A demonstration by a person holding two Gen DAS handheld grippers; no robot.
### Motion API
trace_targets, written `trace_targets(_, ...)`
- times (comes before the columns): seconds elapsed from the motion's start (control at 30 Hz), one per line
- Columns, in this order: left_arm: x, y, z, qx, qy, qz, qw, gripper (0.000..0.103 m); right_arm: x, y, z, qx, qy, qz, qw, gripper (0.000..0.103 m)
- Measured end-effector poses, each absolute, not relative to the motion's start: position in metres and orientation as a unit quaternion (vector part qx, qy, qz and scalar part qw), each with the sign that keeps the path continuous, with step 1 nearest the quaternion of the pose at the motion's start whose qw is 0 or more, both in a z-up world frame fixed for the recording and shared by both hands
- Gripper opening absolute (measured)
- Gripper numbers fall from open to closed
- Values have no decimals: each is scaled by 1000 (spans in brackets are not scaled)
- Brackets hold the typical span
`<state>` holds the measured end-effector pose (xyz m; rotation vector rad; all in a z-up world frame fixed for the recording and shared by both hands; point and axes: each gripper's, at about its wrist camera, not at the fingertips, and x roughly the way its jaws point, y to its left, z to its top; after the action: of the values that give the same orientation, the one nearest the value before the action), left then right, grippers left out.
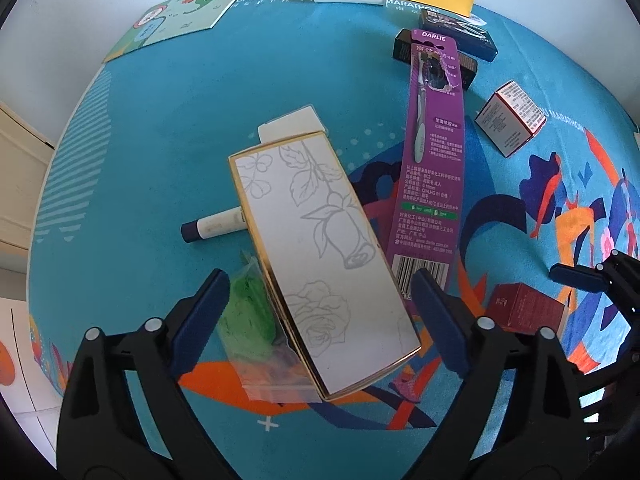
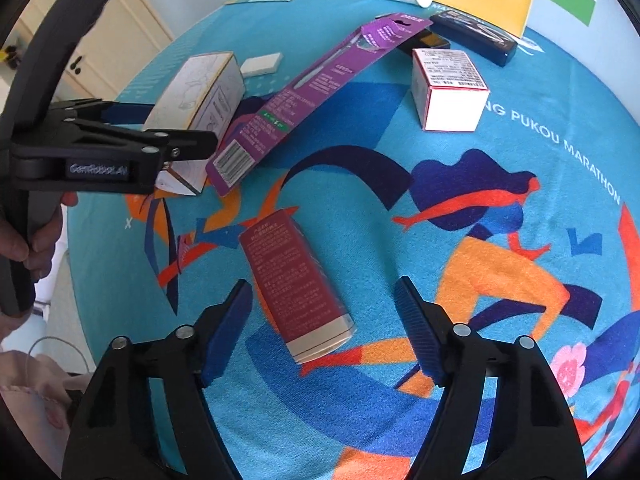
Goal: Collect trash
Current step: 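Grasp the white floral box with the left gripper while the right grasps the maroon box, then carry both boxes over the teal wastebasket and open both grippers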
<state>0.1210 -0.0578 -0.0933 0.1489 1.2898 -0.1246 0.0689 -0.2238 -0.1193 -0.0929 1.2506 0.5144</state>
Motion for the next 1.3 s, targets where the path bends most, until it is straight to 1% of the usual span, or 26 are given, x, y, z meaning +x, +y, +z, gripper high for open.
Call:
trace_targets(0.07, 121, -56, -94, 64, 601, -58, 794, 81, 69, -222, -120, -43, 578, 242, 778, 61)
trace_targets(0.1, 121, -56, -95, 62, 602, -58, 794, 79, 70, -222, -121, -44, 578, 243, 778, 60)
trace_targets(0.13, 120, -55, -96, 61, 604, -59, 793, 78, 70, -221, -121, -45, 577, 243, 778, 56)
trace_targets(0.17, 120, -55, -96, 58, 605, -61, 791, 72, 71, -221, -122, -44, 577, 245, 778, 51)
trace_targets(0.2, 119, -54, -97, 54, 608, -66, 789, 65, 71, -220, -122, -40, 578, 247, 777, 48)
trace_targets(0.27, 118, -54, -98, 48, 612, -72, 786, 58, 70, -223, -121, -34, 579, 248, 776, 38)
trace_targets(0.33, 116, -53, -98, 49, 610, -69, 788, 56, 70, -224, -121, -28, 581, 251, 774, 34)
trace_targets(0.4, 114, -52, -96, 45, 608, -66, 790, 51, 69, -226, -120, -31, 580, 248, 775, 33)
trace_targets(0.47, 111, -49, -93, 38, 604, -64, 793, 49, 68, -226, -120, -29, 578, 249, 776, 31)
trace_targets(0.57, 106, -44, -87, 34, 598, -61, 798, 47, 64, -226, -116, -28, 572, 251, 780, 29)
trace_targets(1.0, 59, -18, -53, 9, 560, -27, 828, 47, 40, -222, -86, -43, 535, 283, 795, 29)
trace_targets(1.3, 0, 32, -37, -32, 544, 44, 837, 47, 30, -172, -68, -93, 504, 353, 783, 29)
